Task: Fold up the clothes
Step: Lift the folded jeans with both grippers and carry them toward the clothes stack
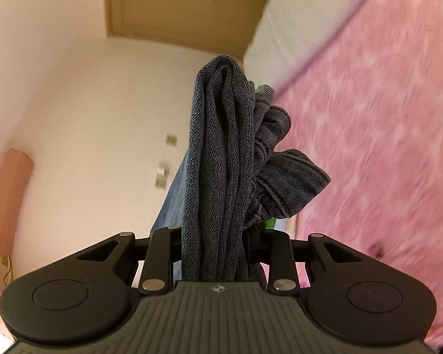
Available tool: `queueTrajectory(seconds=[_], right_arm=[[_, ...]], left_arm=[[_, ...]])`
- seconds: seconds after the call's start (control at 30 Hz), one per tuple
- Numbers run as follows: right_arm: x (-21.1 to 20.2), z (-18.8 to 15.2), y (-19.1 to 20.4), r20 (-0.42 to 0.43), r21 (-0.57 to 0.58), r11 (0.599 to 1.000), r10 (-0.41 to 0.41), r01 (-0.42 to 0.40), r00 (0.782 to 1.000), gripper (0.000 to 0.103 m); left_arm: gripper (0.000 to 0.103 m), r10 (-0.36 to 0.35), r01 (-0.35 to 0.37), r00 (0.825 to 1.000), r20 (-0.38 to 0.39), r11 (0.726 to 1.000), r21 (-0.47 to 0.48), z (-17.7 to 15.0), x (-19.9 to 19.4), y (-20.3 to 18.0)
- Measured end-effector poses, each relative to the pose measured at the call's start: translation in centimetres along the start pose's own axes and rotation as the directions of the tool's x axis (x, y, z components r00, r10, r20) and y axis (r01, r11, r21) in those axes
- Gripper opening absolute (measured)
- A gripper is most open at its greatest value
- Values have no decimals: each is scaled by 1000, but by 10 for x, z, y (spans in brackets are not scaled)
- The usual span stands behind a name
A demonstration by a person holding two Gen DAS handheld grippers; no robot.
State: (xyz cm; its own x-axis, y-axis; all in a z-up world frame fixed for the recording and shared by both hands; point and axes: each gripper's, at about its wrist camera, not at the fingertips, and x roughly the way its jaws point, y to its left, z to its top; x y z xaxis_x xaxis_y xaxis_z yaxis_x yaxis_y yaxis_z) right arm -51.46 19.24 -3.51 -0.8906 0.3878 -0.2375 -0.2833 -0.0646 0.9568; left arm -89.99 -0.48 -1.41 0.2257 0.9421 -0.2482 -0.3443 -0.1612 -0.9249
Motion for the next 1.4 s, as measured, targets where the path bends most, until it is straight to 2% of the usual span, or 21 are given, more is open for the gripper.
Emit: queueTrajectory(seconds=[0.2,0.33,0.43,0.63,0.83,0.97,1.07,1.17,1.3,1.4], right_arm=[[77,-8,40,-115,-98,995,-28,17,993,30],[130,-3,59,-182,-144,989,-12,-14,983,30],[173,6,73,-226,-179,983,-1,-40,974,30],[271,17,89,-246,-198,979,-2,-48,969,30],[384,46,105,-180,-199,978,19,-55,984,30],[445,61,113,-156,-212,975,35,-69,987,30],[484,69,101,-154,-206,977,24,-56,988,30],[508,69,81,-168,-196,981,-25,-8,985,30],[532,69,48,-185,-169,984,-85,53,979,30],[548,67,15,-203,-141,981,-163,136,966,32]], left_arm=[[28,-26,35,991,129,997,-71,58,-27,34],[28,-34,47,979,202,997,-58,94,-42,43],[28,-24,42,973,229,996,-73,126,-36,50],[28,-44,54,973,228,998,-36,222,-4,80],[28,-83,75,977,195,996,47,344,40,92],[29,-96,85,979,181,994,67,397,66,115],[29,-71,67,984,164,997,26,415,86,149],[29,-41,44,989,143,999,-16,421,102,185],[29,-4,6,994,107,1000,-25,419,122,232],[31,70,-66,996,55,995,-73,406,137,276]])
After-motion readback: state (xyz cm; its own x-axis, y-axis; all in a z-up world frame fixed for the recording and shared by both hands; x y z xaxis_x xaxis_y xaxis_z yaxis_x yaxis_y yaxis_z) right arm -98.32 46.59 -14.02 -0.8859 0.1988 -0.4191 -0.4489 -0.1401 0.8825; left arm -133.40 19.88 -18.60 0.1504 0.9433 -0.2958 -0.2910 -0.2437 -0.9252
